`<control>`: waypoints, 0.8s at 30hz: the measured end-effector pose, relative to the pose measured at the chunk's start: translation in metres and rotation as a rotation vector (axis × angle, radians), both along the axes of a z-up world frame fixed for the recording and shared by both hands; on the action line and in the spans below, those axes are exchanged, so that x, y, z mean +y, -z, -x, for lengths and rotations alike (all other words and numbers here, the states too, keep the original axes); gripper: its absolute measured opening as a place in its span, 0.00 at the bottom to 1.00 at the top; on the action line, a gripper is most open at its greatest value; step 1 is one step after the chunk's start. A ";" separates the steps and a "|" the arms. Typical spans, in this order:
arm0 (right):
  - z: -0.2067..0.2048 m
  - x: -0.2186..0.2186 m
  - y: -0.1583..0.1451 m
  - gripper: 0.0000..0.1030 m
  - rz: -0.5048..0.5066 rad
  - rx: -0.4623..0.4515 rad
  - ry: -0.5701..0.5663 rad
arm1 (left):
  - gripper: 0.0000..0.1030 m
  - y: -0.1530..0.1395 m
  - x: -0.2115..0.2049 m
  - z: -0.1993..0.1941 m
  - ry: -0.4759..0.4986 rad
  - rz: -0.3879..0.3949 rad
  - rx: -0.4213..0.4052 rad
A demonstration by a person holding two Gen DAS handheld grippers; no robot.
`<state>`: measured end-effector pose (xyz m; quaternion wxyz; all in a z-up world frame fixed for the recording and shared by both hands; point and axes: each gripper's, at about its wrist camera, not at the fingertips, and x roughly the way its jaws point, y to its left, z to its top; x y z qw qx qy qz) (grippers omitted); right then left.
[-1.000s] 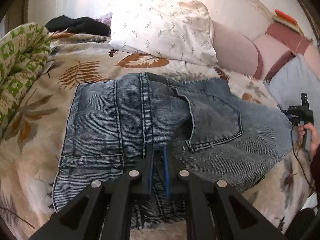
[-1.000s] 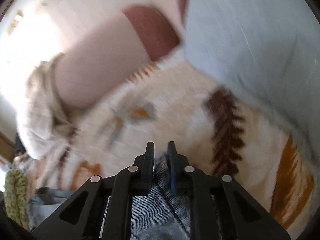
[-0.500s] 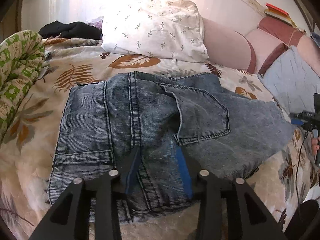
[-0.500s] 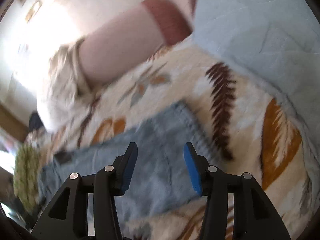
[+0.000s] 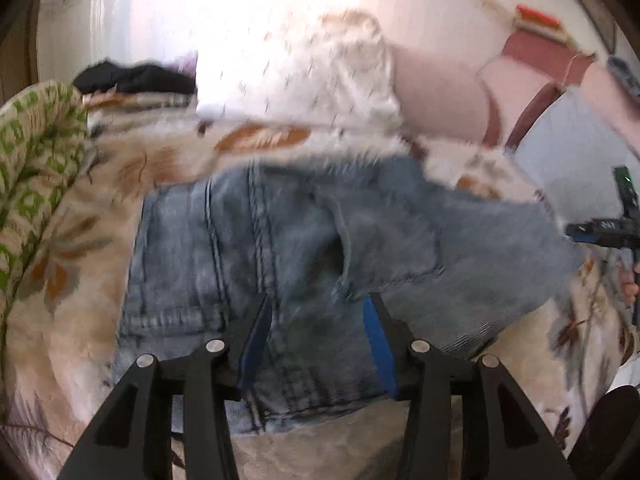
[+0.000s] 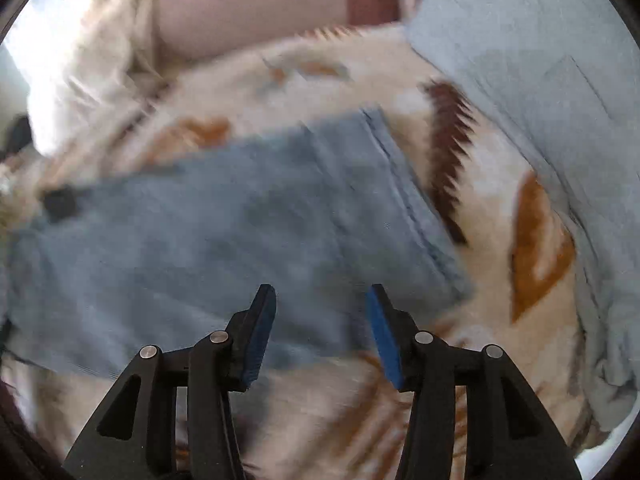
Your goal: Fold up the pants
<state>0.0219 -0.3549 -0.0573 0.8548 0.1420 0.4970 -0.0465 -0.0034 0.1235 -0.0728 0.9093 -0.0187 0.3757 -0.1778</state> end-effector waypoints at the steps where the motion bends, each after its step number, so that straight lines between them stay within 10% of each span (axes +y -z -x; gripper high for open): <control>1: -0.006 0.010 -0.010 0.45 -0.048 -0.035 -0.035 | 0.50 -0.006 -0.001 0.003 0.015 0.020 -0.032; 10: -0.096 0.146 -0.041 0.46 -0.295 -0.130 -0.395 | 0.60 -0.012 -0.054 0.008 0.161 0.041 -0.098; 24: -0.182 0.233 0.000 0.46 -0.339 -0.021 -0.533 | 0.60 0.028 -0.073 -0.009 0.238 0.001 0.074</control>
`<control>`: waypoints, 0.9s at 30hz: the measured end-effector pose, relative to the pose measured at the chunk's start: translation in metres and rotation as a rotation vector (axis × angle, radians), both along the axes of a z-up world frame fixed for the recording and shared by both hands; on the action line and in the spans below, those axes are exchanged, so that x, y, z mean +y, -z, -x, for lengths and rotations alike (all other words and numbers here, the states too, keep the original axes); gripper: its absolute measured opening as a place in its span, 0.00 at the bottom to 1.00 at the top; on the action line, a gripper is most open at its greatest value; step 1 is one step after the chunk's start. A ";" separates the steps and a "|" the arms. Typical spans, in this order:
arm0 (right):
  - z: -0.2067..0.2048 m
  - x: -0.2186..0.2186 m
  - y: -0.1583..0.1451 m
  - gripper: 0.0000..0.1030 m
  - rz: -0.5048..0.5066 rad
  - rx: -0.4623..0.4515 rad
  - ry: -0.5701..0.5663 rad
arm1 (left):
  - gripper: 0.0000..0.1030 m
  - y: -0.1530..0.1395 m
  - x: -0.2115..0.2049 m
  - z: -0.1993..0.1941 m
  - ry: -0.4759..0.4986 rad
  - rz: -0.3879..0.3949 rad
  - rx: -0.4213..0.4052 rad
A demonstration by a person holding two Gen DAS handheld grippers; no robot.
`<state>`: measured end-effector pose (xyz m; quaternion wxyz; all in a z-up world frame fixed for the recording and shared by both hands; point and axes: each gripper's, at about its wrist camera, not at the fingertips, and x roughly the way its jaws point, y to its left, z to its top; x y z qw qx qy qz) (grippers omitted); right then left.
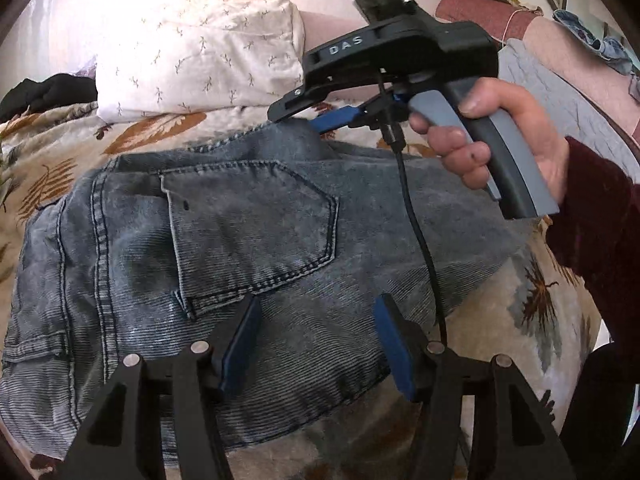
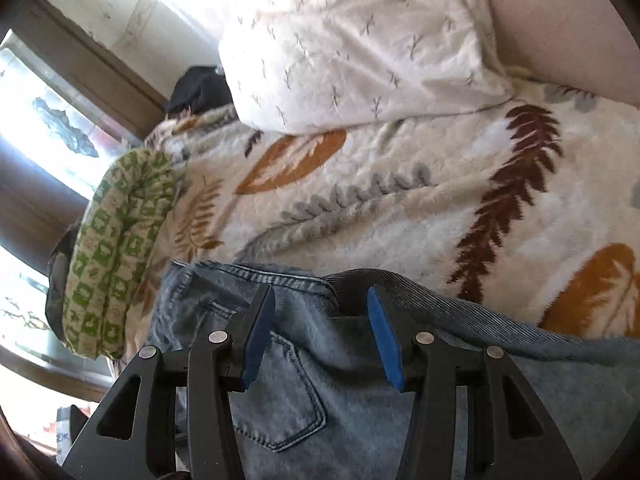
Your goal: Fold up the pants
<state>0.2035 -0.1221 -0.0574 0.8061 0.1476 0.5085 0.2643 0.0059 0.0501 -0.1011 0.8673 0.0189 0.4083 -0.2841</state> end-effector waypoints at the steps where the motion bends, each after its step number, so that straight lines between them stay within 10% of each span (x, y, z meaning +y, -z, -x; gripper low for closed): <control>1: -0.003 0.002 0.004 0.46 0.014 0.007 -0.010 | 0.60 0.001 0.000 0.000 0.001 -0.001 0.003; 4: -0.007 0.009 0.013 0.46 0.037 0.042 -0.051 | 0.61 0.001 0.000 0.000 0.007 -0.003 0.002; 7: -0.004 0.016 0.013 0.14 0.071 0.032 -0.095 | 0.61 0.002 0.000 -0.001 0.007 -0.006 0.004; 9: -0.003 0.018 0.007 0.11 0.083 0.020 -0.088 | 0.61 0.002 0.000 -0.001 0.004 -0.003 0.007; 27: -0.045 0.030 0.040 0.08 0.182 0.015 0.120 | 0.61 0.003 0.000 0.002 0.002 -0.006 0.005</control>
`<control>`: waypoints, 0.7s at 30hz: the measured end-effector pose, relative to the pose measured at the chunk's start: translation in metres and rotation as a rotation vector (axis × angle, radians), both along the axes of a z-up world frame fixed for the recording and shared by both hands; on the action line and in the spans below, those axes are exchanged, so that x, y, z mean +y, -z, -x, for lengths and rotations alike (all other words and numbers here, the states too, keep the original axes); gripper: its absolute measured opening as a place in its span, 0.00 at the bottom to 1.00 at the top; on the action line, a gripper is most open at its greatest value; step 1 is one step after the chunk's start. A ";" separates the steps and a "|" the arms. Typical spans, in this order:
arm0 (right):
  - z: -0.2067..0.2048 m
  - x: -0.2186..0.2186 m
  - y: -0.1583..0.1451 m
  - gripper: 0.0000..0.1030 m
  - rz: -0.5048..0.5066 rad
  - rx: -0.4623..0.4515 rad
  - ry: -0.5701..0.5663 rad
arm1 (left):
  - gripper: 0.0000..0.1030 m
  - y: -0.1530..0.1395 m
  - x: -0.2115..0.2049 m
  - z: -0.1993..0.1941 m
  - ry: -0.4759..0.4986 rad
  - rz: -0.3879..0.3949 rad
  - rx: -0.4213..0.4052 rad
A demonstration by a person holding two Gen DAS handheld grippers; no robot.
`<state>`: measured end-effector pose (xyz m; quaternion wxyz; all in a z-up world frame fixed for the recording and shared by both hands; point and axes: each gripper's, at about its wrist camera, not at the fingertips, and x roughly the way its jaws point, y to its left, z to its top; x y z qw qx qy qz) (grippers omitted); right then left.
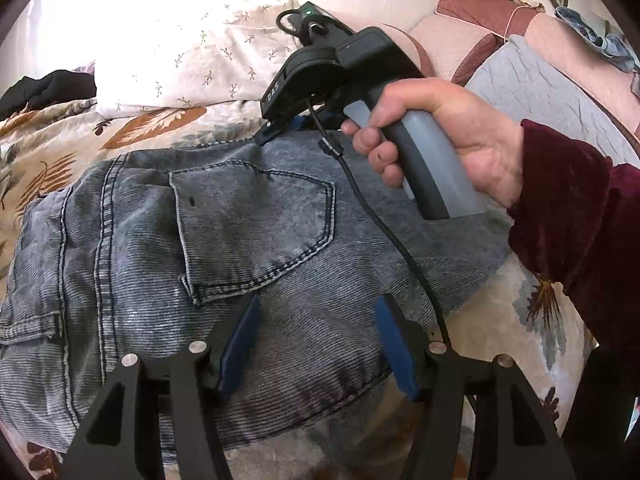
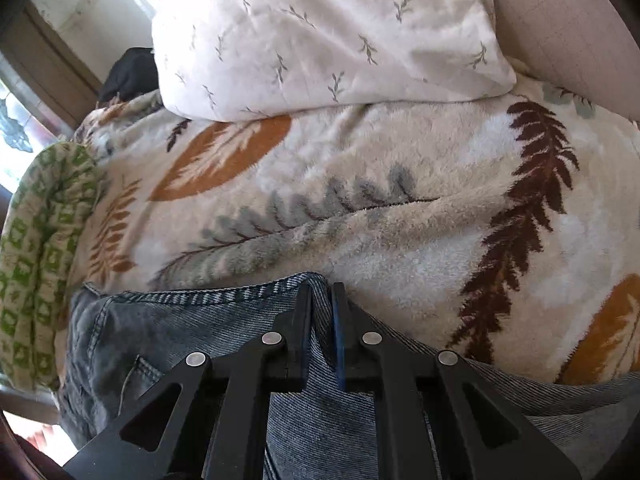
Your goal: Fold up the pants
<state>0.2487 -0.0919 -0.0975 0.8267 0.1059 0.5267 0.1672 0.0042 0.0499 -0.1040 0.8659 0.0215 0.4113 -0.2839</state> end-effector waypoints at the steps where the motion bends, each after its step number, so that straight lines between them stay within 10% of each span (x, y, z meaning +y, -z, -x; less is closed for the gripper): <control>1: 0.000 -0.002 -0.002 0.08 -0.003 0.002 0.009 | 0.61 0.000 0.000 0.000 0.001 -0.003 -0.002; 9: 0.045 -0.055 -0.064 0.39 -0.129 -0.096 0.106 | 0.62 -0.004 0.002 0.002 0.002 -0.010 -0.013; 21: 0.277 -0.244 -0.105 0.67 -0.386 -0.352 0.500 | 0.64 -0.019 0.006 0.021 -0.020 -0.001 -0.089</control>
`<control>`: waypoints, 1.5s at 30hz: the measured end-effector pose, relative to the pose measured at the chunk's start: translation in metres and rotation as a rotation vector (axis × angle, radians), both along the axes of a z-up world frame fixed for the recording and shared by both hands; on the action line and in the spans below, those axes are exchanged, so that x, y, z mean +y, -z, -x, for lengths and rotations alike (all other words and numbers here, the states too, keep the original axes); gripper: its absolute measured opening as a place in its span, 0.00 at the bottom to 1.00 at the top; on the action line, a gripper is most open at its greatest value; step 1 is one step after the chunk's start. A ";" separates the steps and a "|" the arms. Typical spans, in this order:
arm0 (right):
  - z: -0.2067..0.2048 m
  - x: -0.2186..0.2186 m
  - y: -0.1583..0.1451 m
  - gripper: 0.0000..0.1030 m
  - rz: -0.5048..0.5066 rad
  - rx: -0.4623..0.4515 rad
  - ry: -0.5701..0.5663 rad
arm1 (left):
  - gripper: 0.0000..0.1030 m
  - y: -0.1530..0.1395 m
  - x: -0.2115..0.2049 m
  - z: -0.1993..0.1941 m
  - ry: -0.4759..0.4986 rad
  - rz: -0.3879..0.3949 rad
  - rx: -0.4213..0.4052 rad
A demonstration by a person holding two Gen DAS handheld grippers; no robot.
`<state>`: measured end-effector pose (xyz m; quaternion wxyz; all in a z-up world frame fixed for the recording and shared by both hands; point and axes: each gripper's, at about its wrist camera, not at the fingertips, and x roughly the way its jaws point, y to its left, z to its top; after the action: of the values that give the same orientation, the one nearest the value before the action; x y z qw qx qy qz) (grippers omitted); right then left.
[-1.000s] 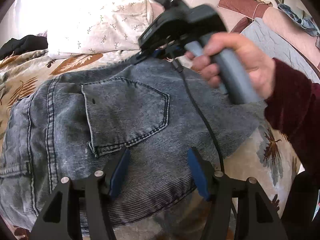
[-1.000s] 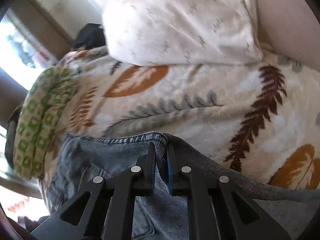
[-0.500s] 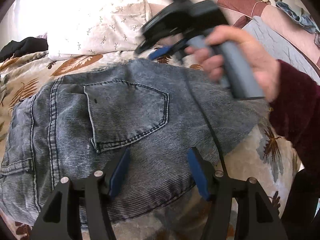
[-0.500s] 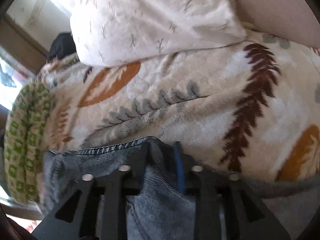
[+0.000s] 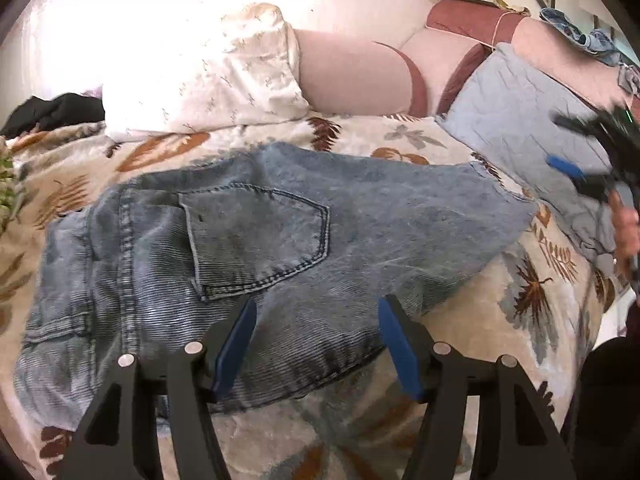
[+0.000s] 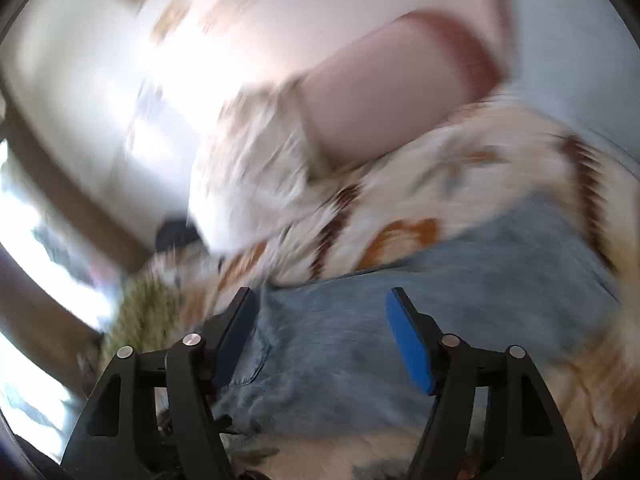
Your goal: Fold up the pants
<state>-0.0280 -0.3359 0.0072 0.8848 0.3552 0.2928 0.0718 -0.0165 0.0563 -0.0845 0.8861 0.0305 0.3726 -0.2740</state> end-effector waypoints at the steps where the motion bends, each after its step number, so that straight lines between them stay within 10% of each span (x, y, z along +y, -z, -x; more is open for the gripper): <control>1: 0.021 -0.022 0.009 0.70 -0.055 -0.016 0.060 | 0.65 -0.002 0.001 0.001 -0.013 -0.003 -0.002; 7: 0.048 -0.091 0.044 0.73 -0.241 0.057 0.225 | 0.68 -0.030 -0.012 -0.008 -0.102 0.009 0.012; 17: 0.046 -0.117 0.075 0.73 -0.364 0.078 0.183 | 0.72 -0.060 -0.063 -0.039 -0.151 -0.117 0.012; 28: -0.004 -0.099 0.108 0.73 -0.282 0.248 0.124 | 0.73 0.009 0.077 -0.030 -0.513 -0.264 0.131; 38: -0.016 -0.056 0.107 0.57 0.107 0.354 0.068 | 0.81 0.038 0.075 -0.031 -0.473 -0.339 0.145; 45: -0.007 -0.059 0.101 0.60 0.106 0.344 0.059 | 0.77 0.019 0.077 -0.032 -0.487 -0.293 0.164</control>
<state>-0.0214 -0.3947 -0.0935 0.8409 0.3237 0.4326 -0.0313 0.0150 0.1337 -0.1031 0.8790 0.0454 0.4746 0.0019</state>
